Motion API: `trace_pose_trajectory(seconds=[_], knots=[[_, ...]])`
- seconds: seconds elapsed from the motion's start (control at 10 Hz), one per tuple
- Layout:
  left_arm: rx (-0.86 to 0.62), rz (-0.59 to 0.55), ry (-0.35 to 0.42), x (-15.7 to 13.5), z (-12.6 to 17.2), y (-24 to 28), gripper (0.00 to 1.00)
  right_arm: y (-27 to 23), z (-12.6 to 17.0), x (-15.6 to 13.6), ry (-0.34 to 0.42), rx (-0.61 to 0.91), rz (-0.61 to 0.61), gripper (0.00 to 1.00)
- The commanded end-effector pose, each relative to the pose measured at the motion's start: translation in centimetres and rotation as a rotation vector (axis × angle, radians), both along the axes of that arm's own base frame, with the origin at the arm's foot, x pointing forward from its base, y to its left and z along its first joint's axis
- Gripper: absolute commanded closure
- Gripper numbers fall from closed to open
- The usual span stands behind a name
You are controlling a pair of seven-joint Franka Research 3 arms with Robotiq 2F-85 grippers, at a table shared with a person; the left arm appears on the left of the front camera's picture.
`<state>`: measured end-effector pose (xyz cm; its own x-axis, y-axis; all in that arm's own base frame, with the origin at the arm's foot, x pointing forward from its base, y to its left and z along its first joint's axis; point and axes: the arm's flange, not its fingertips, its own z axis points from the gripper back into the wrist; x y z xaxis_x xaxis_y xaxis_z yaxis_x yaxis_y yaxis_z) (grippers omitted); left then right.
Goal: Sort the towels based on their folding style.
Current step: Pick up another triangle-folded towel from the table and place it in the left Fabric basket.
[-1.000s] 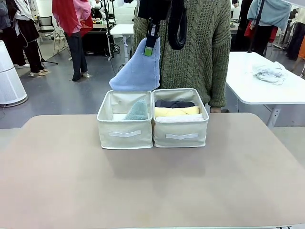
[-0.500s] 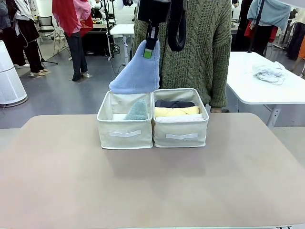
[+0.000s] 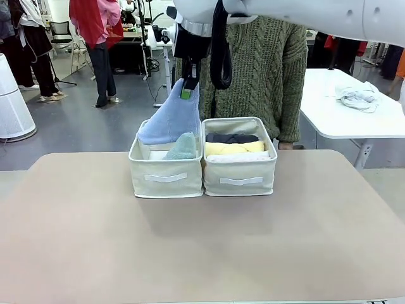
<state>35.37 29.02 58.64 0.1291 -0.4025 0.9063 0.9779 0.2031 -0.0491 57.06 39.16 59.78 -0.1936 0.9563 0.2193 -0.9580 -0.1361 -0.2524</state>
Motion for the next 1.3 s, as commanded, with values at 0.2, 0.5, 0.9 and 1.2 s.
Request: trace_pose_trajectory(seconds=[0.2, 0.5, 0.9, 1.2], knots=[[0.013, 0.006, -0.002, -0.2, 0.0, 0.0, 0.00, 0.1, -1.1, 2.4, -0.019, 0.027, 0.000, 0.82], [0.013, 0.006, -0.002, -0.2, 0.0, 0.0, 0.00, 0.4, -3.6, 3.3, -0.008, 0.034, -0.067, 0.82], [0.013, 0.006, -0.002, -0.2, 0.0, 0.0, 0.00, 1.2, -6.9, 4.2, 0.021, 0.016, -0.113, 0.82], [0.013, 0.006, -0.002, -0.2, 0.0, 0.0, 0.00, 1.7, -9.1, 4.6, 0.049, -0.005, -0.134, 0.82]])
